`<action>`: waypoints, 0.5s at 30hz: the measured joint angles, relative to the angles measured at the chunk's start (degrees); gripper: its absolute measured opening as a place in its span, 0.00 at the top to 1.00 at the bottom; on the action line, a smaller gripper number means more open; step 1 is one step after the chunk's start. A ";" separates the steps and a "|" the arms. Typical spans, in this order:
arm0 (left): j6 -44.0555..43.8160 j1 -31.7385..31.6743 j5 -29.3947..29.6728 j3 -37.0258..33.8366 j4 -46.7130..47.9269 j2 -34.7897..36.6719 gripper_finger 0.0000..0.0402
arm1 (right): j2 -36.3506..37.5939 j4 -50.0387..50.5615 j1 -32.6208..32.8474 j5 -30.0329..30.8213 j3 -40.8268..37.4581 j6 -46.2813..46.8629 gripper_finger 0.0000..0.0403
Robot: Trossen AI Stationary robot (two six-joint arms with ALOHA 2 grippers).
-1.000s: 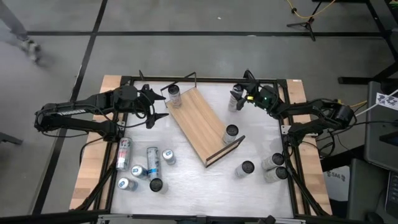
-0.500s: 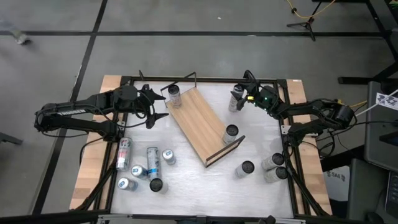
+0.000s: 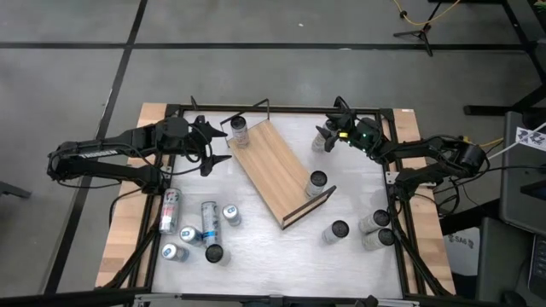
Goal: Place canned beverage on shelf
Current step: Put the top white-orange soda can on the shelf
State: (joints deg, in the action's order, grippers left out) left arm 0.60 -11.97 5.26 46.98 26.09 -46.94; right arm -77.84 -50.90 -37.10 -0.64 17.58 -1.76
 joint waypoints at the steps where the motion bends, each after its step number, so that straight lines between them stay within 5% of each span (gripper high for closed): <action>1: 0.00 0.00 0.00 0.00 0.00 0.00 0.13 | 0.00 0.01 0.00 0.00 0.00 0.00 0.24; 15: 0.02 0.02 0.00 0.00 0.00 0.00 0.13 | 0.00 0.09 0.00 -3.04 -0.02 -0.07 0.24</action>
State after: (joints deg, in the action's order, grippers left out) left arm 0.62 -11.95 5.26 46.98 26.09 -46.94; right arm -77.84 -50.81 -37.10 -3.68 17.56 -1.83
